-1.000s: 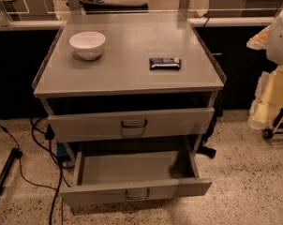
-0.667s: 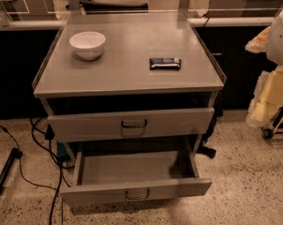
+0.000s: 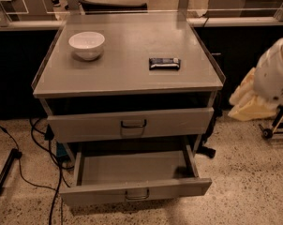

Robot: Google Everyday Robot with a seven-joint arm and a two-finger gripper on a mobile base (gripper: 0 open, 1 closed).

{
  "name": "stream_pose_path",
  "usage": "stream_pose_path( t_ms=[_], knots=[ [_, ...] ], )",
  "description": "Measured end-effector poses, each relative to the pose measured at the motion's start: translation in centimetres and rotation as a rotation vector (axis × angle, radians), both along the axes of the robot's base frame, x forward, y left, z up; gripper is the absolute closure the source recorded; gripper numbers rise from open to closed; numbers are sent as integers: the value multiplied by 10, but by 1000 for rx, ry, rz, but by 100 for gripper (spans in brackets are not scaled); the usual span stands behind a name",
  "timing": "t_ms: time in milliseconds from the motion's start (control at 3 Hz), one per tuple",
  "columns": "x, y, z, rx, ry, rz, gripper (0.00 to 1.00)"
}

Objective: Close middle drawer

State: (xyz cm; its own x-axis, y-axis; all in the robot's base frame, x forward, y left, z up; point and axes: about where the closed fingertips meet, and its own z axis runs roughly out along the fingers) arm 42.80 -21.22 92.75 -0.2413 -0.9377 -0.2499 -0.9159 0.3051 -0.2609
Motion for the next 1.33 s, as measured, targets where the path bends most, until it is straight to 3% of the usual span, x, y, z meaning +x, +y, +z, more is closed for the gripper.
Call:
stream_pose_path(
  t_ms=[333, 667, 1000, 1333],
  knots=[
    [-9, 6, -44, 34, 12, -31, 88],
    [-26, 9, -101, 73, 50, -59, 100],
    [-53, 16, -175, 135, 128, -83, 100],
    [-65, 15, -192, 128, 154, -88, 100]
  ],
)
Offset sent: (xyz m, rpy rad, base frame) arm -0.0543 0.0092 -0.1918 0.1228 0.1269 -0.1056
